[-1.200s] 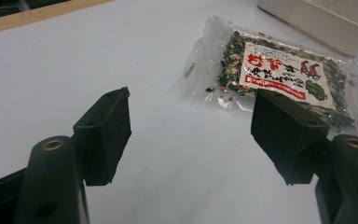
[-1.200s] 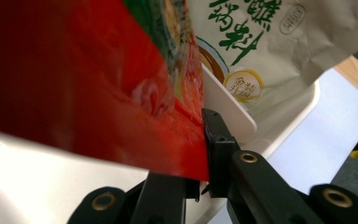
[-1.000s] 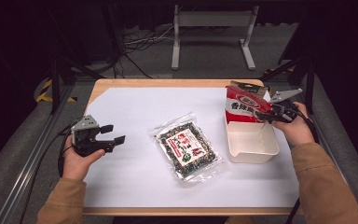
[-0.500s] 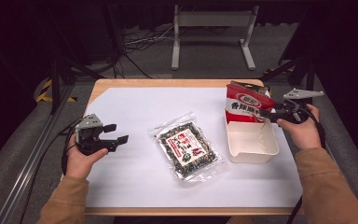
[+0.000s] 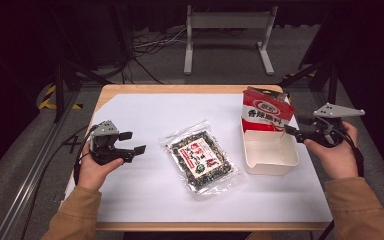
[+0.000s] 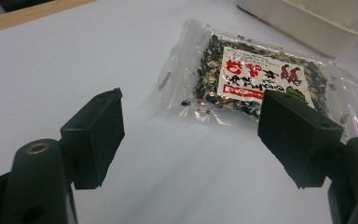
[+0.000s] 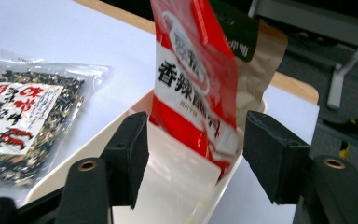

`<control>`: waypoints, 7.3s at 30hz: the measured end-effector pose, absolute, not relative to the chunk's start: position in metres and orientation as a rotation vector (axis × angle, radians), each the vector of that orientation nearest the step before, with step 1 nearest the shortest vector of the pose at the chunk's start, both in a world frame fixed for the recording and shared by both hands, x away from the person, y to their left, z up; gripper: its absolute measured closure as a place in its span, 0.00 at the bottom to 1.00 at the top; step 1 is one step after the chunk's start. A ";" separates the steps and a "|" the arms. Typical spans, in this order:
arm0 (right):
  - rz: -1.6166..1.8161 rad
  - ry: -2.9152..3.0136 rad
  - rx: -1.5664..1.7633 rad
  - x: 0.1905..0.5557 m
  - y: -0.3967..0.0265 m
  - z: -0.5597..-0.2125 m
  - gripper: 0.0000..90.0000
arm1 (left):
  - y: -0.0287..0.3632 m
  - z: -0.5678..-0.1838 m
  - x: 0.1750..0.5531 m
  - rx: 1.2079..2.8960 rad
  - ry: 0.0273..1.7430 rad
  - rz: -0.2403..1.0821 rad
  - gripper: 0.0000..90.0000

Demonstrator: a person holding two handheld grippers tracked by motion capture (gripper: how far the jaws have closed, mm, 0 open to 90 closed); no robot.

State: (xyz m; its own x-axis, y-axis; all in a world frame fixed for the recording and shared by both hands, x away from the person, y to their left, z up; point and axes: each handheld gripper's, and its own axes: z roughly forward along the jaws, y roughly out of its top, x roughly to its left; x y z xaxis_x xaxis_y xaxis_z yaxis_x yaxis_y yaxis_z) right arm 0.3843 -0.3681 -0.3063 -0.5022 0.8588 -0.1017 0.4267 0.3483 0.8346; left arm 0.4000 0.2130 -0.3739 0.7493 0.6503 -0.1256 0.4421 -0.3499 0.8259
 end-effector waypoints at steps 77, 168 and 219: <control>1.323 2.199 0.761 0.320 -0.289 -0.332 0.38 | 0.150 -0.449 0.488 1.944 1.155 -0.043 0.54; 1.434 2.398 0.618 0.381 -0.225 -0.327 0.30 | 0.151 -0.271 0.338 1.788 0.422 0.335 1.00; 1.517 2.666 0.189 0.385 -0.193 -0.313 0.83 | 0.166 -0.275 0.343 1.680 0.443 0.312 1.00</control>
State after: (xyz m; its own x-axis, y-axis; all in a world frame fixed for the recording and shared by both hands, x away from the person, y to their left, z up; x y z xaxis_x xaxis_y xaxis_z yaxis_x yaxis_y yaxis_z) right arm 0.3854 -0.1933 -0.3125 -0.9901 0.1403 0.0015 0.0729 0.5055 0.8597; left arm 0.3430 0.1656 -0.2747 0.8876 0.4584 -0.0455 0.1116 -0.1181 0.9867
